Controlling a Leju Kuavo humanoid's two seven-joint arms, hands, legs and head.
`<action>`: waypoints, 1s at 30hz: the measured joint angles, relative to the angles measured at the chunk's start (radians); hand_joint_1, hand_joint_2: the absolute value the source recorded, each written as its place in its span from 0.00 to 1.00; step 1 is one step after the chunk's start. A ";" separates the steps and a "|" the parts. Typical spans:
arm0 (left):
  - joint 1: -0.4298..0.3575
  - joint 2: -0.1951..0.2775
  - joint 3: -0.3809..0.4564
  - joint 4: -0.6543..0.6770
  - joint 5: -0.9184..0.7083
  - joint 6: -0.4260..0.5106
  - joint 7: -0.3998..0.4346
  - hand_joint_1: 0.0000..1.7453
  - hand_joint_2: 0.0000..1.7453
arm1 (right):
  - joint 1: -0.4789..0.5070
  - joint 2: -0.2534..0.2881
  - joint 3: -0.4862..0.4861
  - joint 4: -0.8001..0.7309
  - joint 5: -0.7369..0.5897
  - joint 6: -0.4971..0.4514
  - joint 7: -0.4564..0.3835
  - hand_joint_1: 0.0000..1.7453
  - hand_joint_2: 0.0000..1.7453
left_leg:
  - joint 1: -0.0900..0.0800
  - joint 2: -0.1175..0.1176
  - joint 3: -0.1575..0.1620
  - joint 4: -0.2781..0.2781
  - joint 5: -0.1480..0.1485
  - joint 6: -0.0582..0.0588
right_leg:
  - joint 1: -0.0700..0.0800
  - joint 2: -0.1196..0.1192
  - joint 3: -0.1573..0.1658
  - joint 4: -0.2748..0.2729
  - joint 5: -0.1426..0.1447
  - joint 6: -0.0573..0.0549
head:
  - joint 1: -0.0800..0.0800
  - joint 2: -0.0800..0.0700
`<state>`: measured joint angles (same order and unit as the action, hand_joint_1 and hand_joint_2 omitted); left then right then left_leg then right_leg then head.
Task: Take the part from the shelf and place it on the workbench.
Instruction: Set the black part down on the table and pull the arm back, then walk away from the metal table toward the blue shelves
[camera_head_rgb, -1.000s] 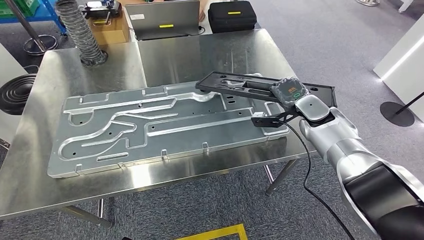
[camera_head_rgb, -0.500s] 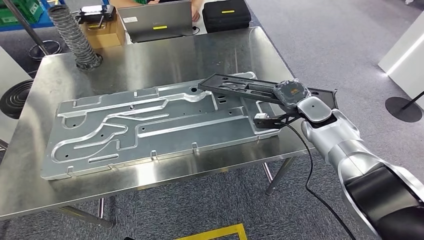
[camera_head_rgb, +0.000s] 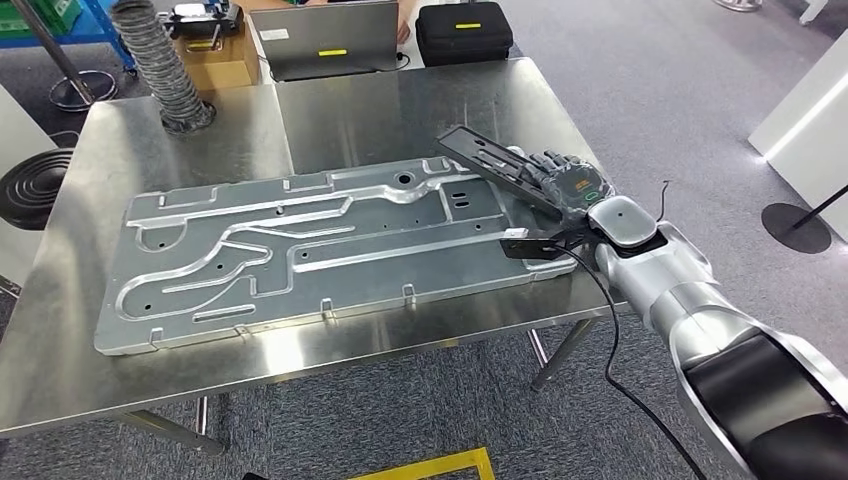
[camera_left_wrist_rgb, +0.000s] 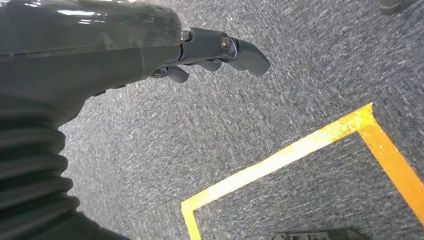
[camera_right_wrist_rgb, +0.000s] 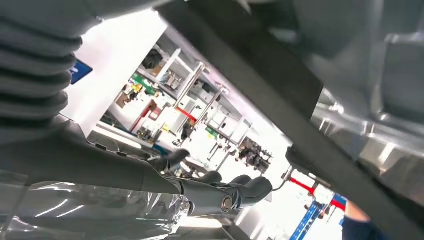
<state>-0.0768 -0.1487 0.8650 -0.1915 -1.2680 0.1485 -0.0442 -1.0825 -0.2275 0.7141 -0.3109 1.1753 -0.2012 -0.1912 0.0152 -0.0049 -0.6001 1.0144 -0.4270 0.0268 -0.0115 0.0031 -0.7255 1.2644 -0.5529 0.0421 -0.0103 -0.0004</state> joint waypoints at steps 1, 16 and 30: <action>0.001 0.000 0.000 0.000 0.000 -0.002 0.000 0.00 0.00 | 0.006 0.000 -0.002 0.002 -0.003 0.000 -0.001 0.00 0.00 | 0.000 0.000 0.000 0.001 0.000 0.000 | -0.001 0.000 -0.018 0.033 -0.005 0.001 | 0.000 0.000; 0.002 0.004 0.001 0.000 -0.011 -0.014 -0.006 0.00 0.00 | 0.043 -0.026 -0.043 0.004 -0.025 -0.034 -0.012 0.00 0.00 | -0.003 -0.001 -0.122 0.280 -0.143 -0.046 | 0.002 -0.002 0.123 -0.269 0.135 -0.053 | 0.000 0.000; -0.002 0.008 0.002 0.000 -0.010 -0.014 -0.008 0.00 0.00 | 0.061 -0.057 -0.078 -0.005 -0.020 -0.096 -0.048 0.00 0.00 | -0.004 -0.002 0.003 -0.002 0.000 0.003 | -0.001 0.002 0.022 -0.039 0.011 0.002 | 0.000 0.000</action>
<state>-0.0785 -0.1410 0.8669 -0.1915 -1.2781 0.1344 -0.0519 -1.0214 -0.2840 0.6361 -0.3157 1.1558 -0.2968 -0.2394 0.0116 -0.0065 -0.5967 1.0126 -0.4271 0.0302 -0.0121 0.0050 -0.7039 1.2252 -0.5418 0.0443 -0.0103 -0.0004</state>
